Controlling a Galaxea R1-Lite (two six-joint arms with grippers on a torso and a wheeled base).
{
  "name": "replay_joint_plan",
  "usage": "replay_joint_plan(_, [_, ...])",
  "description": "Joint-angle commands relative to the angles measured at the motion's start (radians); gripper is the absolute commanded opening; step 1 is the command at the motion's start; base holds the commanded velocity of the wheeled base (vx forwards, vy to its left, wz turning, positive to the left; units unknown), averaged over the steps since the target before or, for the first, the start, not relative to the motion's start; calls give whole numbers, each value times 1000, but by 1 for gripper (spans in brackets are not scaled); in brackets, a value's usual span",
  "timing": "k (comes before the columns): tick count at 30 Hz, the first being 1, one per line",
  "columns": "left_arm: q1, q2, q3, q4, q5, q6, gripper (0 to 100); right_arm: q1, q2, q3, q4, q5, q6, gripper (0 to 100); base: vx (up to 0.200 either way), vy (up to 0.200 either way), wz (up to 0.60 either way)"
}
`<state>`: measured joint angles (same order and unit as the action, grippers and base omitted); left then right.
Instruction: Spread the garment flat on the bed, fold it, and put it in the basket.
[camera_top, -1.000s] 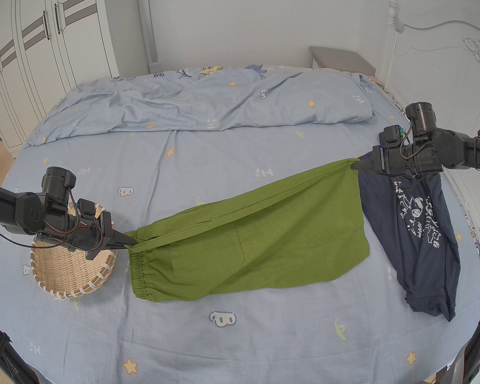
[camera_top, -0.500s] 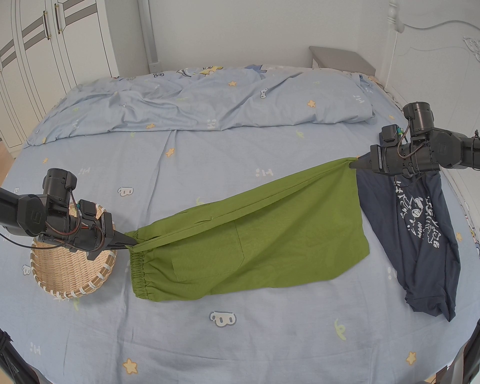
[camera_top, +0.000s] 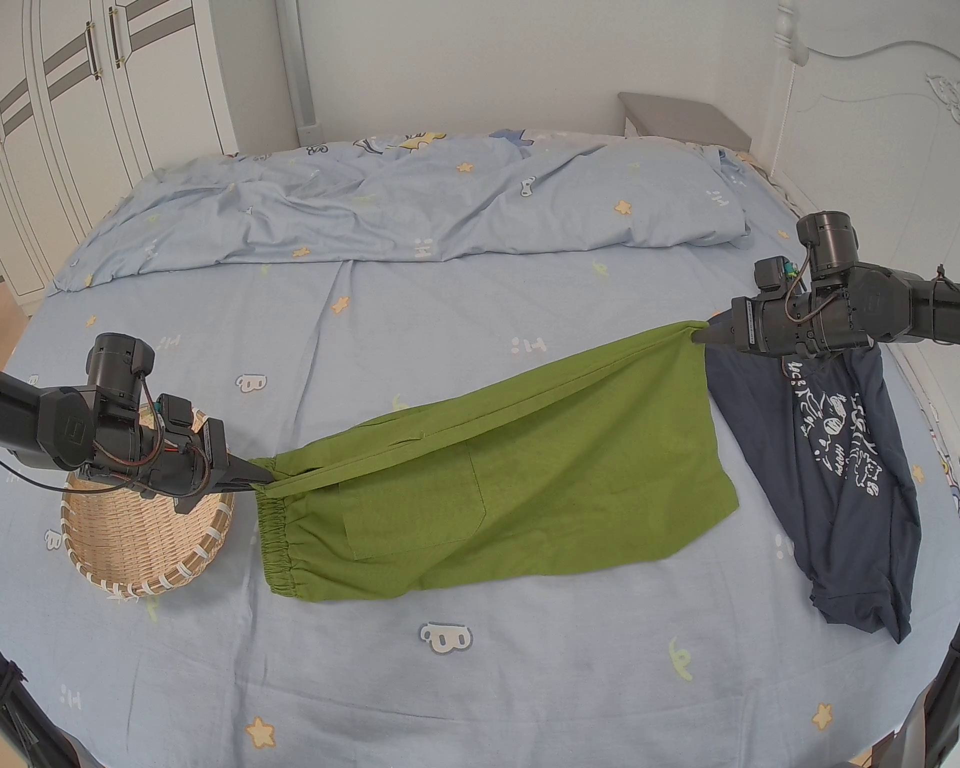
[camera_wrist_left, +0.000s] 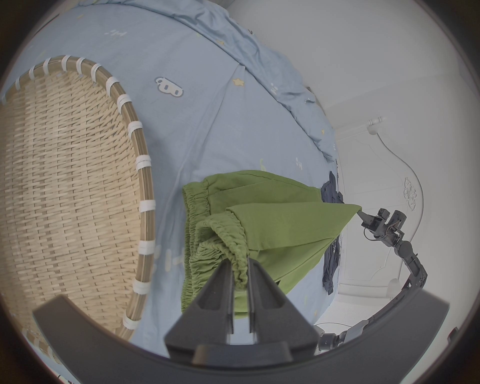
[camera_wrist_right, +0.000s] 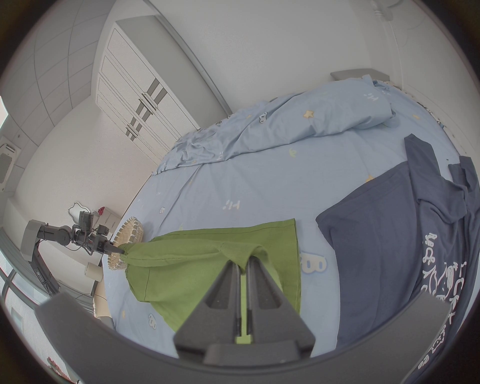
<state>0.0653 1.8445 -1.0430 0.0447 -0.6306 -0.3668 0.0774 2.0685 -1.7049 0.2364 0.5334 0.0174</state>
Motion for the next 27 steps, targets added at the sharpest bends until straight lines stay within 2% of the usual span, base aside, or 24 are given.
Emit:
replay_joint_plan(1, [1,10,-2,-8,-1,-1,0,2,21,-1,0,2,-2,0,0,0,0])
replay_joint_plan(2, [-1,10,-2,-12,-1,-1,0,2,22,-1,0,2,-4,0,0,0,0])
replay_joint_plan(3, [-1,10,-2,-12,-1,-1,100,2,22,-1,0,2,-4,0,0,0,0])
replay_joint_plan(8, [-7,33,-5,-19,-1,-1,100,5,48,-2,-38,3,7,0,0,0,0])
replay_joint_plan(9, [-7,35,-5,-20,-1,-1,100,5,51,-4,-42,3,9,100,0,0,0])
replay_joint_plan(21, [-15,-16,44,-92,-6,-9,100,2,50,54,-115,11,12,100,0,0,0])
replay_joint_plan(25, [-62,-91,74,-97,-7,-11,100,-5,10,125,-158,10,13,100,0,0,0])
replay_joint_plan(27, [-117,-142,97,-97,-11,-14,100,-13,-56,228,-195,14,32,100,0,0,0])
